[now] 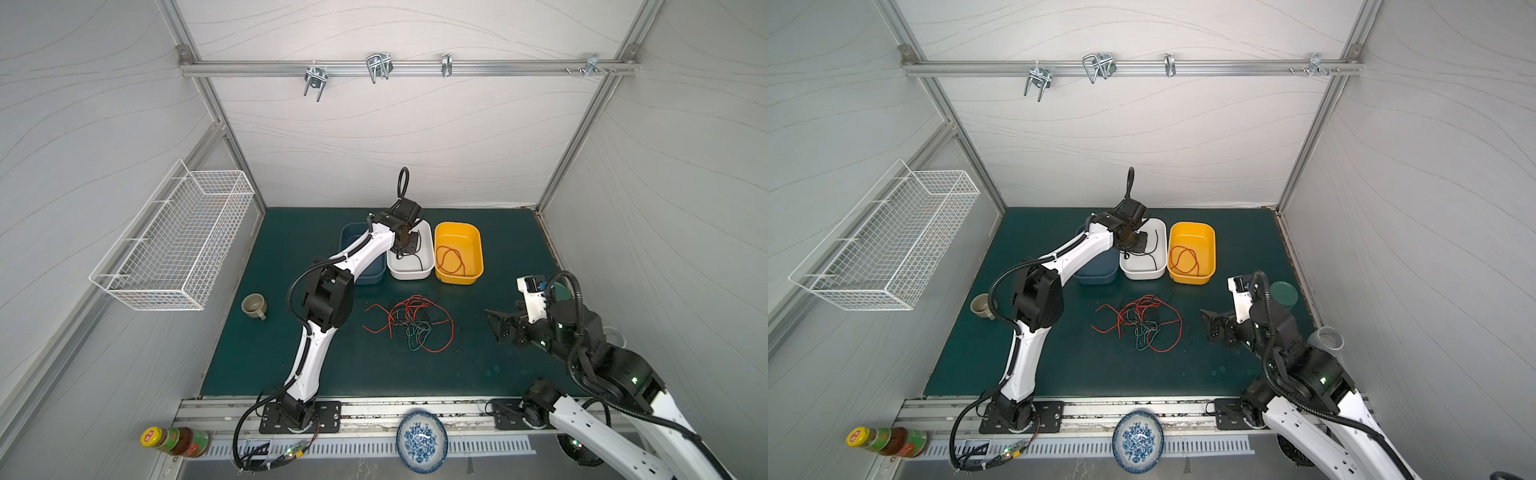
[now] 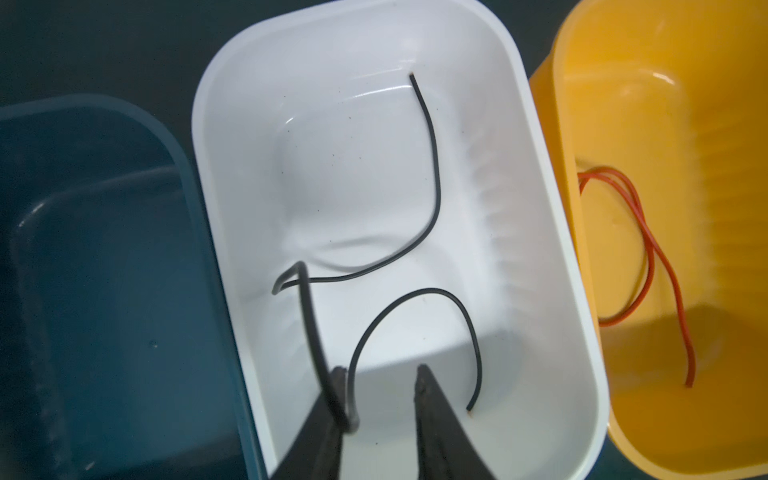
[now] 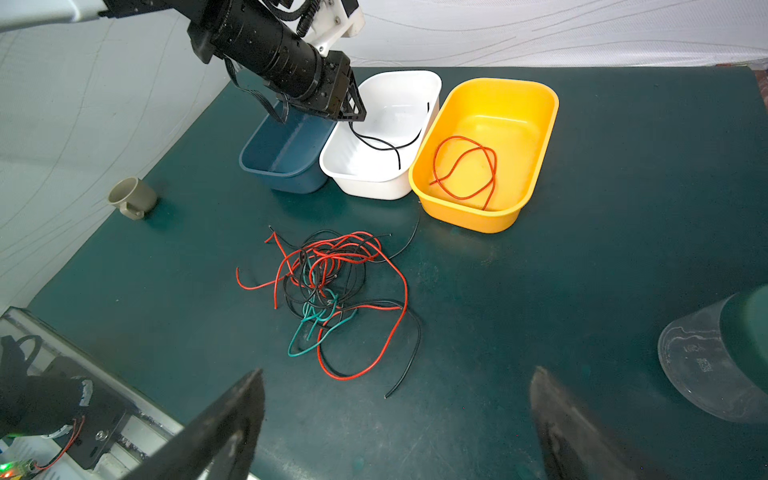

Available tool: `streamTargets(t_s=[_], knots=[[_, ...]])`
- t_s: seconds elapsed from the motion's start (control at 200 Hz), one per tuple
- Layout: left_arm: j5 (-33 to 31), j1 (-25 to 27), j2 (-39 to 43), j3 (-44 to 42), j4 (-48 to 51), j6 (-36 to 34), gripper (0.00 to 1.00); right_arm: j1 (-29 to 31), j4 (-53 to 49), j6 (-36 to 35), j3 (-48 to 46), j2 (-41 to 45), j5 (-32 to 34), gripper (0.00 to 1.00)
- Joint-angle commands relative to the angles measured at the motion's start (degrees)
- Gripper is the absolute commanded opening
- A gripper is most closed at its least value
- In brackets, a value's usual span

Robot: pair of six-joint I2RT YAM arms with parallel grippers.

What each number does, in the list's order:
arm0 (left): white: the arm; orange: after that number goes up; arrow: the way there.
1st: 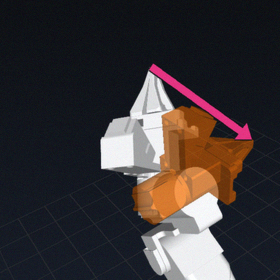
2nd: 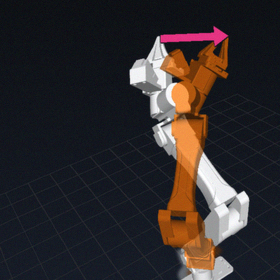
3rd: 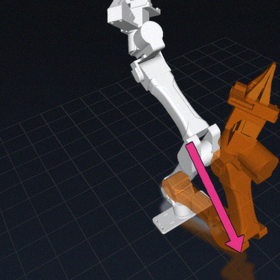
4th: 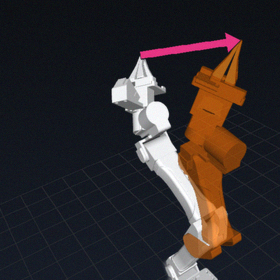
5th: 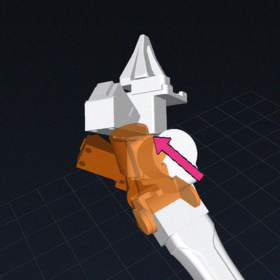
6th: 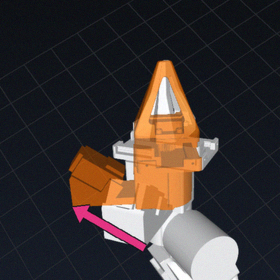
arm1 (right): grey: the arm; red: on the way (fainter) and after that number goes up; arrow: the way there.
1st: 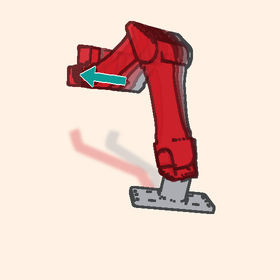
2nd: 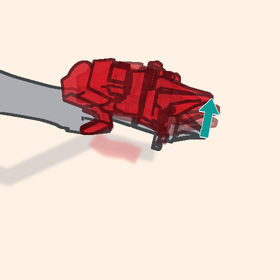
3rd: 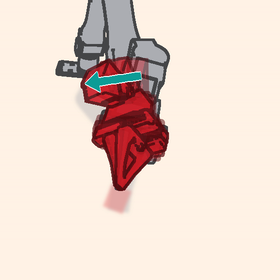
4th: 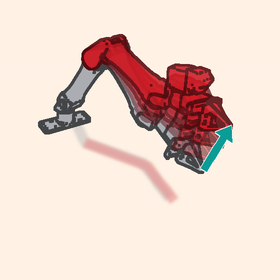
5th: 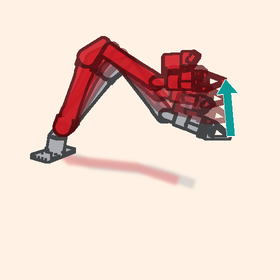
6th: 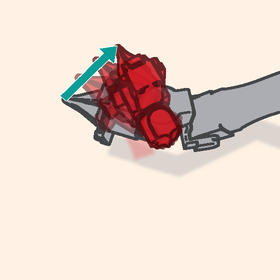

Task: Untangle the cables
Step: 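Lower the black cable into the white bin and open the left gripper, then withdraw the left gripper from the white bin toward the cable pile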

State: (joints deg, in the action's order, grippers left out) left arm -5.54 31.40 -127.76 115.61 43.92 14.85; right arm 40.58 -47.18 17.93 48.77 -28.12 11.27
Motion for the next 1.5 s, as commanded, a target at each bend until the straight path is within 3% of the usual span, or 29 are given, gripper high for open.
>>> streamTargets(t_s=[0.0, 0.33, 0.835, 1.12, 1.496], knots=[[1.76, 0.02, 1.88, 2.44, 1.99, -1.34, 0.38, -0.33, 0.95, -1.07, -0.04, -0.72, -0.97, 0.99], [5.11, 0.41, 4.79, 2.6, 4.99, -2.71, 0.48, -0.52, 1.04, -0.82, -0.17, -1.41, -1.48, 0.99], [-2.05, 2.37, 6.33, 4.91, 4.65, -1.91, 0.48, -0.53, 1.12, -0.83, -0.26, -1.35, -2.03, 0.99], [-1.19, 0.09, 14.95, -5.97, -5.18, 3.94, 0.49, -0.53, 1.38, -0.96, -0.35, -1.41, -3.11, 0.99], [-2.4, -2.39, 6.68, -0.1, 0.27, 4.68, 0.43, -0.52, 1.56, -1.06, -0.48, -1.24, -3.62, 0.99]])
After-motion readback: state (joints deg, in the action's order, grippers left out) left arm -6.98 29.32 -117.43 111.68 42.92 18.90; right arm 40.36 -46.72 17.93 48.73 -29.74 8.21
